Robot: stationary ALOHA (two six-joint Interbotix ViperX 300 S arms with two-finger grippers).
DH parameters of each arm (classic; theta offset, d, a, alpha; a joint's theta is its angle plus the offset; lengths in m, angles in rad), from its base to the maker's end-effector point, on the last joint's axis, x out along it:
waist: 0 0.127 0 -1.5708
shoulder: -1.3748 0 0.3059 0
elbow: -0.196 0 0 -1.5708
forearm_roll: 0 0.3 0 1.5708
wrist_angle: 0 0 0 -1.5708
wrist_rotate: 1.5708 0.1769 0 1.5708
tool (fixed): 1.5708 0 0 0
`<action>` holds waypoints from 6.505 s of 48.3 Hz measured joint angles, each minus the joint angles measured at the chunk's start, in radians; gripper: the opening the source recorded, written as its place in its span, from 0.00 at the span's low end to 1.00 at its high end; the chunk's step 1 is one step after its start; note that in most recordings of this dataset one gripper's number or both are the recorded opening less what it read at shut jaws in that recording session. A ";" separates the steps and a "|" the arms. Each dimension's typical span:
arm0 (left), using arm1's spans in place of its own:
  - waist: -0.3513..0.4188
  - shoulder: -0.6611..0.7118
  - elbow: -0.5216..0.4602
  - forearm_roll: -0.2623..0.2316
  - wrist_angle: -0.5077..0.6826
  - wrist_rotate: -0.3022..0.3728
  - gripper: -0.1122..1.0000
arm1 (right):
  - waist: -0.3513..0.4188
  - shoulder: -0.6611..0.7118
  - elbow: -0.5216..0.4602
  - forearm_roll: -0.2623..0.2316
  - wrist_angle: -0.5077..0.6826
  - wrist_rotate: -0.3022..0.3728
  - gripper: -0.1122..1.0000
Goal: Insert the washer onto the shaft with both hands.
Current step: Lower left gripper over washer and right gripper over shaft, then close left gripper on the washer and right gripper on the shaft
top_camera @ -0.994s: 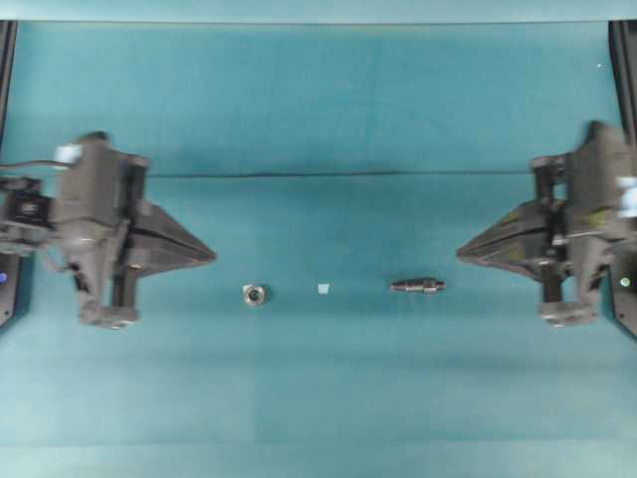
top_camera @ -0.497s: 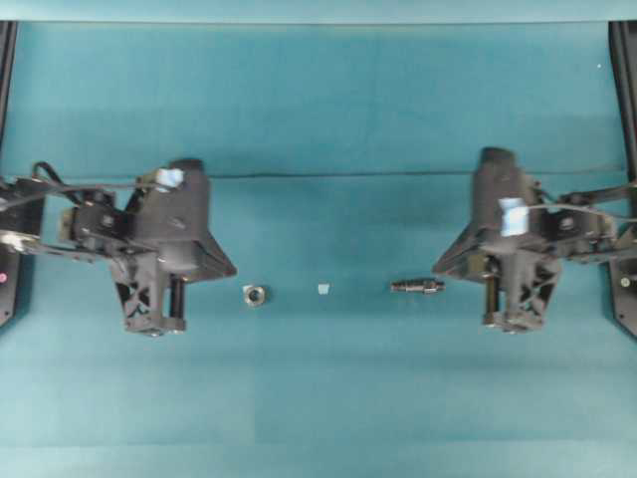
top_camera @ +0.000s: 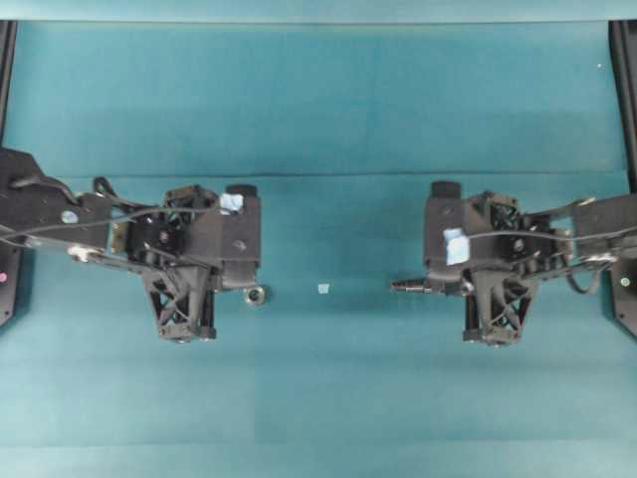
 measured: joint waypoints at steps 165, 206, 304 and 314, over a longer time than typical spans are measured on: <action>0.018 0.265 -0.012 0.005 -0.149 -0.057 0.80 | -0.046 0.249 0.003 -0.117 -0.121 -0.023 0.90; 0.008 0.278 -0.011 0.006 -0.161 0.021 0.80 | -0.041 0.249 0.006 -0.100 -0.123 -0.021 0.90; -0.005 0.275 -0.008 0.006 -0.160 0.029 0.43 | -0.038 0.259 -0.006 -0.092 -0.107 -0.023 0.10; -0.005 0.275 -0.008 0.006 -0.160 0.032 0.43 | -0.038 0.261 -0.008 -0.092 -0.098 -0.023 0.10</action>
